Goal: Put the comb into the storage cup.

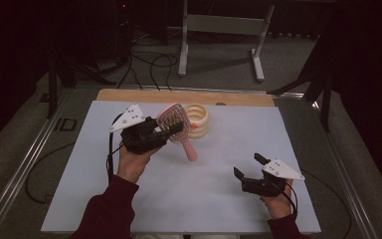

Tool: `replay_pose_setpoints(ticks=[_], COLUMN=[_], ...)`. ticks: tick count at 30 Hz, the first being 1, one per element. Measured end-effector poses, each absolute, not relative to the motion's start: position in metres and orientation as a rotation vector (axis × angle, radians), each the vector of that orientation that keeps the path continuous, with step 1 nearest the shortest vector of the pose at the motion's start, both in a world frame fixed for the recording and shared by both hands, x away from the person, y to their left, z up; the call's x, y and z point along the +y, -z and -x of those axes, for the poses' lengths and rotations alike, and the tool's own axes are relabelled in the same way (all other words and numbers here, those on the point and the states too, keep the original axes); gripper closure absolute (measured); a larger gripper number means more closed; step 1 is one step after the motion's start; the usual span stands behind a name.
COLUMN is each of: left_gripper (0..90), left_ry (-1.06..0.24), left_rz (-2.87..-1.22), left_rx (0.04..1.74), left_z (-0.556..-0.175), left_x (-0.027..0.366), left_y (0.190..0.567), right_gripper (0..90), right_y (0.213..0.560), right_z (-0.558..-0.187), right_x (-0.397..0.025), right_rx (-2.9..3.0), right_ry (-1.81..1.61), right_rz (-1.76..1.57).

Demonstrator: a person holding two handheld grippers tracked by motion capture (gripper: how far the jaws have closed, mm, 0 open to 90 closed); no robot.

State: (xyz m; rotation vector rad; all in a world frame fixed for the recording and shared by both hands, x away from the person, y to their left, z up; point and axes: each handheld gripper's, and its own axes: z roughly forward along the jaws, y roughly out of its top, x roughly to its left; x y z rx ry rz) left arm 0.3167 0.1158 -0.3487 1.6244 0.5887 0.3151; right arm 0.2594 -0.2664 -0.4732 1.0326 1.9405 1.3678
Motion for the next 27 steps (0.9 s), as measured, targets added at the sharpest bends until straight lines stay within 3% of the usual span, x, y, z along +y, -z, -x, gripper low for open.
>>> replay_pose_setpoints(ticks=[27], left_gripper=[63.7], left_ry=[-0.372], left_rz=[-1.689], left_rx=[0.627], left_z=[-0.343], left_x=[0.112], left_y=[0.341], right_gripper=[10.8], right_y=[0.484], right_z=[-0.248], right_x=[-0.280], right_rx=[1.904], right_ry=[-1.339], right_rz=[-1.032])
